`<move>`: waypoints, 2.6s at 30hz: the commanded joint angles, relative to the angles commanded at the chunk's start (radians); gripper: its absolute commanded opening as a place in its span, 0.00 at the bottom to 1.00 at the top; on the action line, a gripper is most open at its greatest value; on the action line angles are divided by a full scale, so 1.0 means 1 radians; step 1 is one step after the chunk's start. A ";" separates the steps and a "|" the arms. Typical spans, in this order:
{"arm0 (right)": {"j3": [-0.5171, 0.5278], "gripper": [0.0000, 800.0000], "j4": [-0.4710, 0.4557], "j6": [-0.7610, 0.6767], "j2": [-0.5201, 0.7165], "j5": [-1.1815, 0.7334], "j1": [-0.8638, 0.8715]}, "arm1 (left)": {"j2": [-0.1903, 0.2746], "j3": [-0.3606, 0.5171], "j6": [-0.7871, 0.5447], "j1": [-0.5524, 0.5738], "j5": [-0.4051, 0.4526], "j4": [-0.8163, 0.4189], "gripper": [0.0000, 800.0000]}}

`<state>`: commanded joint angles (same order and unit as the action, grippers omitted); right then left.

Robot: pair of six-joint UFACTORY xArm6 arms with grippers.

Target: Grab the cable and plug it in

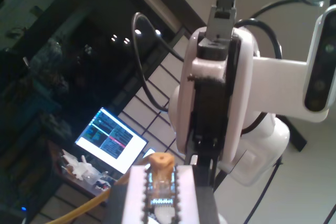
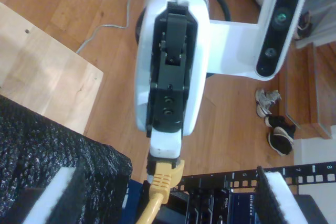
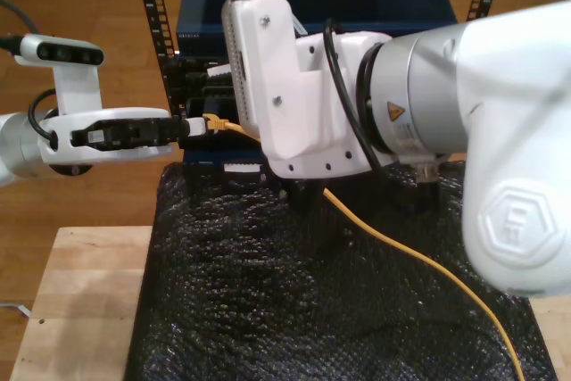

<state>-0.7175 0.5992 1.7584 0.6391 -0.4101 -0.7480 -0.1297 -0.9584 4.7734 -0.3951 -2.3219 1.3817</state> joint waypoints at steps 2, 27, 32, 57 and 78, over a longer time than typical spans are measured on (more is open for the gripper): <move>0.000 0.95 0.000 0.000 0.000 0.006 -0.003 | -0.002 -0.002 -0.002 0.000 -0.020 0.002 0.01; 0.017 0.56 0.003 -0.008 0.000 0.064 -0.028 | -0.012 0.000 0.031 0.002 -0.072 0.034 0.01; 0.017 0.50 0.005 -0.008 0.000 0.069 -0.028 | -0.014 0.000 0.046 0.002 -0.072 0.032 0.01; 0.034 0.27 0.008 -0.014 0.000 0.104 -0.028 | -0.023 0.003 0.058 0.003 -0.075 0.031 0.01; 0.035 0.27 0.008 -0.014 -0.002 0.104 -0.058 | -0.023 0.003 0.057 0.005 -0.089 0.032 0.01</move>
<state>-0.6822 0.6068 1.7446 0.6375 -0.3057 -0.8063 -0.1527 -0.9553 4.8302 -0.3905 -2.4109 1.4139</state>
